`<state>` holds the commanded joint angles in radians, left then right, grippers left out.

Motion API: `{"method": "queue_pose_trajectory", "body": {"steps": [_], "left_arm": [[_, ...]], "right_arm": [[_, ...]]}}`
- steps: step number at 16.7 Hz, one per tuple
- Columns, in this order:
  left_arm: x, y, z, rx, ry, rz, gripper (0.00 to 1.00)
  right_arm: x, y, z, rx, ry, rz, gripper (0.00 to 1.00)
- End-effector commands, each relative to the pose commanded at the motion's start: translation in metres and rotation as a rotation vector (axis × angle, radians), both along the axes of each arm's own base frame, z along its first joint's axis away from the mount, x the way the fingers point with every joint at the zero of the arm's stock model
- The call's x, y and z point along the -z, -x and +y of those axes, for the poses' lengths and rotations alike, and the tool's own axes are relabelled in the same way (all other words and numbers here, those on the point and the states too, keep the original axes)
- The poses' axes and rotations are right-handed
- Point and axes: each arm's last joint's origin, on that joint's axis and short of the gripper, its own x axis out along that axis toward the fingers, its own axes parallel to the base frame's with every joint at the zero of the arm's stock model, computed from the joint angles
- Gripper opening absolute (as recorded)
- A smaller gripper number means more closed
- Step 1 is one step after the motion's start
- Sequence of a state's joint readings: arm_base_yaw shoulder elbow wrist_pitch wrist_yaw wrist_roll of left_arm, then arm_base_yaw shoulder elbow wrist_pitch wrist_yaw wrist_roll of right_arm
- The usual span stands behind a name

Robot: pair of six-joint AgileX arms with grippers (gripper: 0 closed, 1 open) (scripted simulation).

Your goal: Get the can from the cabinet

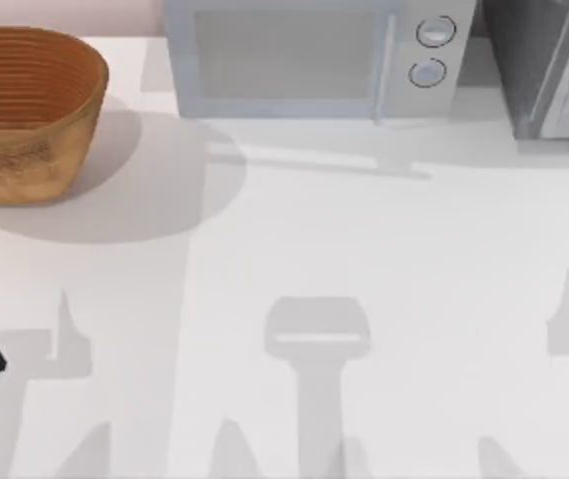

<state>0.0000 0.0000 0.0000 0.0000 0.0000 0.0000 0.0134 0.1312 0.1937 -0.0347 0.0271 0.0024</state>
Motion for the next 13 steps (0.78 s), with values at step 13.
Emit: {"method": "queue_pose_trajectory", "body": {"steps": [13], "left_arm": [[0.0,0.0,0.0,0.0,0.0,0.0,1.0]], "right_arm": [[-0.221,-0.073,0.021,-0.006,0.001,0.02,1.0]]}}
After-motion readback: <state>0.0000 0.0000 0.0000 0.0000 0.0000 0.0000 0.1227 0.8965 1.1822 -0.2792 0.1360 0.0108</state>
